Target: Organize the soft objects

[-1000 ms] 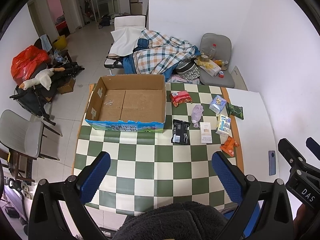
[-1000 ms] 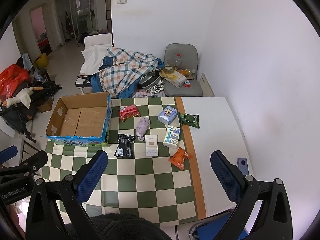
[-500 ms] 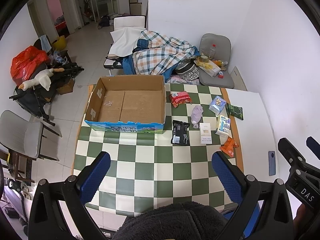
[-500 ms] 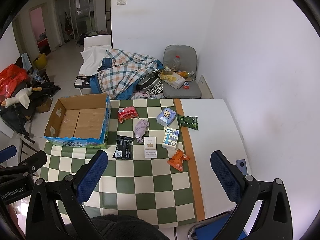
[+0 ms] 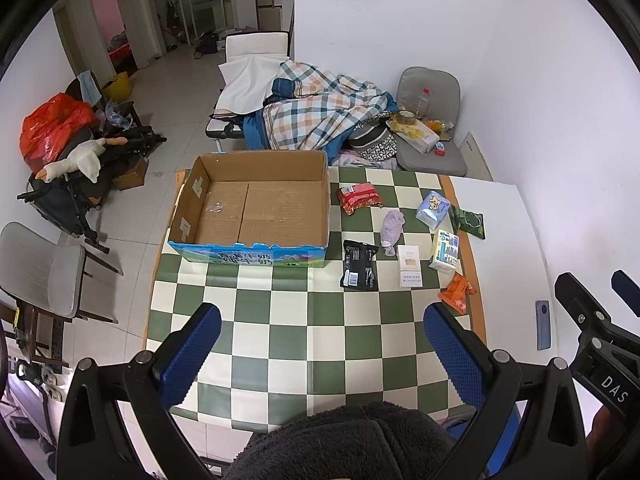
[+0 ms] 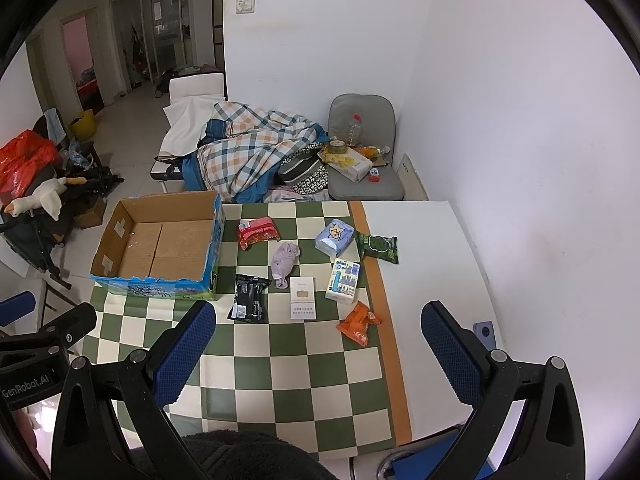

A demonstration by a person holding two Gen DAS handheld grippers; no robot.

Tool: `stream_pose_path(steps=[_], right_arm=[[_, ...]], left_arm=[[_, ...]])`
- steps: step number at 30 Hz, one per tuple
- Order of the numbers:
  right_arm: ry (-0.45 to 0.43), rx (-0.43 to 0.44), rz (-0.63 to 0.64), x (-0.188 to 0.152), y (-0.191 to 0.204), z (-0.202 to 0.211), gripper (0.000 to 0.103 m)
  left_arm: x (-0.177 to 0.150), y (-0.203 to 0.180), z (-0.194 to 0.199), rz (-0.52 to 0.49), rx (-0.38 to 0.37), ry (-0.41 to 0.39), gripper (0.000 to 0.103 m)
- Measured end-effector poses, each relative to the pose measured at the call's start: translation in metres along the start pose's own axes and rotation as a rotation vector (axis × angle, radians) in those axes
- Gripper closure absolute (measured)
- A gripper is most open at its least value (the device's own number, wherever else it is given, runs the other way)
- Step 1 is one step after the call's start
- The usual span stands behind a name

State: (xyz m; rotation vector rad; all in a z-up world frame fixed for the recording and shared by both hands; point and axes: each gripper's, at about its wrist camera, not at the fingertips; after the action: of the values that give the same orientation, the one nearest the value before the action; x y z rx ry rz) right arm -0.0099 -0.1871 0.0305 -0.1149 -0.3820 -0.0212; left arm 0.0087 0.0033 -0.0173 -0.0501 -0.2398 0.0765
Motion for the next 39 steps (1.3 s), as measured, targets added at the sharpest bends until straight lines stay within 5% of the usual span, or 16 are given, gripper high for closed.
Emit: stream_pose_path(steps=[17,22,28,31,34,39], right_arm=[[-0.018,0.022,-0.013,-0.001,-0.003,0.005,0.0],[0.049,0.067,-0.068,0.009,-0.022,-0.026,0.0],[0.215,0.065,-0.136,0.05,-0.063,-0.127,0.0],[0.333,0.079,-0.149,0.075,-0.082,-0.208,0.0],[0.455,0.136,-0.171,0.089,-0.093,-0.29,0.0],[0.615,0.185,-0.21,0.098,-0.104,-0.414,0.01]], left_arm=[[0.0,-0.007,0.014,-0.017,-0.014,-0.01,0.0],[0.037,-0.019,-0.009,-0.062,-0.006,0.006,0.0],[0.116,-0.053,-0.098,-0.16,-0.023,0.183,0.0],[0.147,-0.081,-0.176,-0.224,-0.014,0.347,0.0],[0.156,-0.106,-0.257,-0.263,0.039,0.503,0.0],[0.146,-0.123,-0.353,-0.231,0.093,0.655,0.001]])
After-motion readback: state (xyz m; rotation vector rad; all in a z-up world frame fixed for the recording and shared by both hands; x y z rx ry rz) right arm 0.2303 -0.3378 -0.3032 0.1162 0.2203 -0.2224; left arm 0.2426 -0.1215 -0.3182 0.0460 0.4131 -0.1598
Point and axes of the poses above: each gripper's, at about its wrist camera, not at the fingertips, and z roughly against the way its jaws point, y to its left, x to its top, and after that the axes turned 13 degrees about y, right-handed
